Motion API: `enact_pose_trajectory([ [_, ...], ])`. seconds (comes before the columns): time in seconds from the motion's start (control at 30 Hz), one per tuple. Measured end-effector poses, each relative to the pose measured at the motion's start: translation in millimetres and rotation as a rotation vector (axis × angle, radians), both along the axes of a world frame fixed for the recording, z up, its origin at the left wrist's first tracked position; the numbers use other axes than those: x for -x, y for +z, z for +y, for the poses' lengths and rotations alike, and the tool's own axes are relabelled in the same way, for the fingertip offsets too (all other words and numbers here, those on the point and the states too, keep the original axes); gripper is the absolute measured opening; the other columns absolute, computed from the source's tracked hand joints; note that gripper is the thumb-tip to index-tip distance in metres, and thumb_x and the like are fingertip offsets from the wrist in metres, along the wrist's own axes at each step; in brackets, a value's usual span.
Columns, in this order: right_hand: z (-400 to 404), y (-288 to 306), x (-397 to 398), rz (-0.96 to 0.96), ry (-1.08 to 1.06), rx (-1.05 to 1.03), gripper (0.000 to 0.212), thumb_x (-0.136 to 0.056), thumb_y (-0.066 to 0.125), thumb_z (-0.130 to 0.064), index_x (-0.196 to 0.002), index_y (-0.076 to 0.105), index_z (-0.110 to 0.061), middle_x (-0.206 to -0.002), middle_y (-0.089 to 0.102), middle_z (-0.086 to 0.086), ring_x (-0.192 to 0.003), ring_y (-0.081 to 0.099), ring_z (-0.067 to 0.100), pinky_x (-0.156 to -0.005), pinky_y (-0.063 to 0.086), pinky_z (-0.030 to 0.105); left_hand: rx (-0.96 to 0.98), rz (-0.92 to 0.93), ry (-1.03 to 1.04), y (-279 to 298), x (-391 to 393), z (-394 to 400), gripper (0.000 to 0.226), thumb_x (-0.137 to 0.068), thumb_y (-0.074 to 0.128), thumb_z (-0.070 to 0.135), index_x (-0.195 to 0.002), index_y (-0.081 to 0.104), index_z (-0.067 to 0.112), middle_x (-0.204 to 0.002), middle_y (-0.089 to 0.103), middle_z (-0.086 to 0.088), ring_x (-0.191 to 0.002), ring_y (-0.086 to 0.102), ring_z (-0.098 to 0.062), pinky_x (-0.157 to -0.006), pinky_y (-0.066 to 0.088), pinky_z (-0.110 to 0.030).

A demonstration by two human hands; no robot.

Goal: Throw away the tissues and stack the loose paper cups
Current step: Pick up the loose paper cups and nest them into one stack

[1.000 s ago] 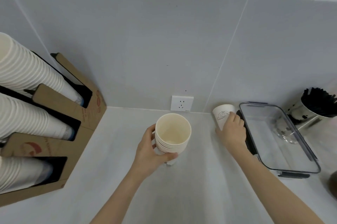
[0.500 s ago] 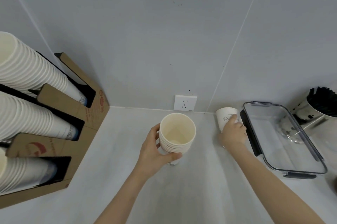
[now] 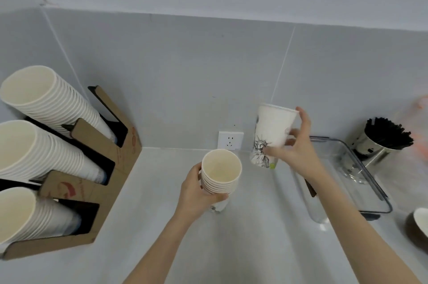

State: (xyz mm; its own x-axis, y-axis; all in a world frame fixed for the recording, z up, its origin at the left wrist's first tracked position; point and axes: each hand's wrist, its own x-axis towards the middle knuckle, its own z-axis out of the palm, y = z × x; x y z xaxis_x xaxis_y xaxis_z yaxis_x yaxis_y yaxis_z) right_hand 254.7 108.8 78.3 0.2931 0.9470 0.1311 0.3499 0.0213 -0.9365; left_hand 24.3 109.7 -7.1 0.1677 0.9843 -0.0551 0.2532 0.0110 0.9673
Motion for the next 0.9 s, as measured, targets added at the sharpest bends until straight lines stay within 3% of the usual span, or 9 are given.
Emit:
enact_pose_trajectory([
  [0.1,-14.4,23.7,25.9,0.186,0.076,-0.21,0.113,-0.058,0.08,0.0,-0.134,0.009,-0.044,-0.113,0.055,0.002,-0.09,0.067,0.011,-0.07,0.056,0.024,-0.023,0.033,0.014,0.3,-1.7,-2.2,0.09,-0.046,0.088,0.013,-0.123,0.043,0.019,-0.115,0.053,0.008,-0.109,0.051,-0.011,-0.09,0.044,-0.026],
  [0.23,-24.6,2.7,61.6,-0.031,0.193,-0.205,0.115,-0.058,0.082,-0.003,-0.126,0.006,-0.055,-0.119,0.051,0.001,-0.099,0.063,0.011,-0.083,0.054,0.025,-0.034,0.036,0.023,1.0,-3.5,-7.5,0.089,-0.043,0.089,0.015,-0.121,0.047,0.021,-0.115,0.059,0.006,-0.103,0.056,-0.01,-0.088,0.047,-0.028],
  [0.33,-30.8,-20.7,71.4,-0.155,0.267,-0.119,0.108,-0.061,0.082,-0.016,-0.122,0.005,-0.062,-0.116,0.048,-0.017,-0.106,0.055,0.0,-0.091,0.046,0.016,-0.034,0.025,0.036,2.4,-2.4,-11.9,0.086,-0.043,0.089,0.017,-0.118,0.049,0.024,-0.111,0.06,0.007,-0.1,0.057,-0.009,-0.087,0.047,-0.027],
  [0.43,-37.8,-37.0,72.3,-0.299,0.296,-0.056,0.077,-0.066,0.076,-0.035,-0.129,0.032,-0.041,-0.122,0.048,-0.022,-0.116,0.047,0.0,-0.104,0.04,0.029,-0.032,0.018,0.054,4.9,1.2,-15.2,0.083,-0.044,0.089,0.018,-0.116,0.049,0.024,-0.107,0.057,0.01,-0.098,0.056,-0.008,-0.086,0.047,-0.028],
  [0.5,-42.3,-47.2,72.9,-0.446,0.311,-0.063,0.076,-0.066,0.066,-0.055,-0.131,0.042,-0.025,-0.135,0.04,-0.018,-0.129,0.035,0.004,-0.111,0.032,0.031,-0.028,0.011,0.054,6.3,2.7,-17.3,0.084,-0.045,0.088,0.019,-0.118,0.048,0.022,-0.107,0.057,0.01,-0.098,0.055,-0.008,-0.088,0.047,-0.028],
  [0.6,-46.7,-56.2,76.8,-0.504,0.353,-0.046,0.087,-0.072,0.044,-0.069,-0.143,0.023,-0.023,-0.148,0.019,-0.017,-0.14,0.012,0.002,-0.116,0.012,0.025,-0.024,0.001,0.053,8.1,3.6,-20.0,0.08,-0.046,0.088,0.018,-0.115,0.048,0.026,-0.105,0.056,0.014,-0.097,0.055,-0.005,-0.087,0.047,-0.026],
  [0.7,-46.0,-54.4,81.5,-0.42,0.35,0.019,0.069,-0.084,0.037,-0.058,-0.144,0.018,-0.029,-0.146,0.014,-0.022,-0.138,0.01,-0.003,-0.115,0.008,0.022,-0.036,0.013,0.06,11.4,6.9,-20.0,0.072,-0.047,0.087,0.015,-0.103,0.048,0.035,-0.098,0.056,0.021,-0.093,0.055,0.0,-0.081,0.047,-0.021],
  [0.8,-44.7,-44.1,88.8,-0.083,0.315,0.122,0.048,-0.096,0.035,-0.038,-0.142,0.023,-0.029,-0.14,0.024,-0.024,-0.132,0.022,-0.005,-0.109,0.018,0.011,-0.041,0.039,0.065,19.2,15.9,-19.6,0.081,-0.046,0.088,0.015,-0.117,0.049,0.023,-0.102,0.057,0.013,-0.097,0.056,-0.01,-0.087,0.048,-0.03],
  [0.9,-40.6,-35.0,99.0,0.113,0.298,0.181,0.044,-0.093,0.037,-0.047,-0.136,0.035,-0.039,-0.144,0.037,-0.02,-0.13,0.037,0.001,-0.11,0.027,0.027,-0.059,0.031,0.062,36.1,29.8,-22.4,0.088,-0.047,0.088,0.016,-0.123,0.045,0.02,-0.104,0.057,0.011,-0.091,0.056,-0.004,-0.081,0.049,-0.023],
])
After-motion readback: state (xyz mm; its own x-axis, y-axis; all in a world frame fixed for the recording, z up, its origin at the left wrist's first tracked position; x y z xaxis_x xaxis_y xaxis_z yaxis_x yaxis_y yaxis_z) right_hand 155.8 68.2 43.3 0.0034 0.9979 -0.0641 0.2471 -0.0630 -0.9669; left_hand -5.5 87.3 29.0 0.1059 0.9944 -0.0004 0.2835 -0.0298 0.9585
